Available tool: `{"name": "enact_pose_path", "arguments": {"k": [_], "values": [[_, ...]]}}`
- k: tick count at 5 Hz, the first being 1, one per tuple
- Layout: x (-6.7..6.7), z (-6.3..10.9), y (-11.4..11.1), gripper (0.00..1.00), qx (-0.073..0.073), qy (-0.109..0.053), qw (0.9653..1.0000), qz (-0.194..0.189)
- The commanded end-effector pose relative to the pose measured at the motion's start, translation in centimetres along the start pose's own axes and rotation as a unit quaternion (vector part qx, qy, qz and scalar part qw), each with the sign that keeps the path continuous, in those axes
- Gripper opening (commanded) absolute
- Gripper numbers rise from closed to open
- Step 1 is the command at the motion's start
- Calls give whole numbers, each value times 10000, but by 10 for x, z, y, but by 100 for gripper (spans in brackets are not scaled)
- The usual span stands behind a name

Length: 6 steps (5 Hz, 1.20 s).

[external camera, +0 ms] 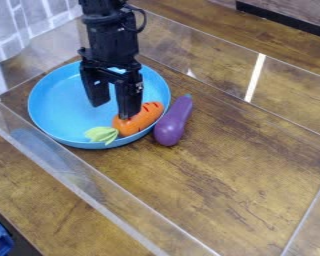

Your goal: Remove the carrot from the blue tray and put it on the table

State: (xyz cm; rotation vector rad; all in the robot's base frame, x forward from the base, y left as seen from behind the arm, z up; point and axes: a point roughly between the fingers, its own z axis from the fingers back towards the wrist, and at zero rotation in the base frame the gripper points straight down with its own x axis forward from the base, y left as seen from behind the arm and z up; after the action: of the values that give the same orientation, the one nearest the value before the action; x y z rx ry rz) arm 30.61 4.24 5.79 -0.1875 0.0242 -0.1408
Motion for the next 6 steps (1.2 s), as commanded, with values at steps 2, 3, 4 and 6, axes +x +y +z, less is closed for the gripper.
{"name": "enact_pose_path", "arguments": {"k": [2, 3, 4, 6], "values": [[13, 25, 15, 100, 192, -467, 9976, -464], [20, 17, 18, 100, 178, -463, 9951, -850], [25, 21, 11, 100, 179, -523, 9944, -901], [37, 30, -2, 100, 188, -643, 9928, -993]]}}
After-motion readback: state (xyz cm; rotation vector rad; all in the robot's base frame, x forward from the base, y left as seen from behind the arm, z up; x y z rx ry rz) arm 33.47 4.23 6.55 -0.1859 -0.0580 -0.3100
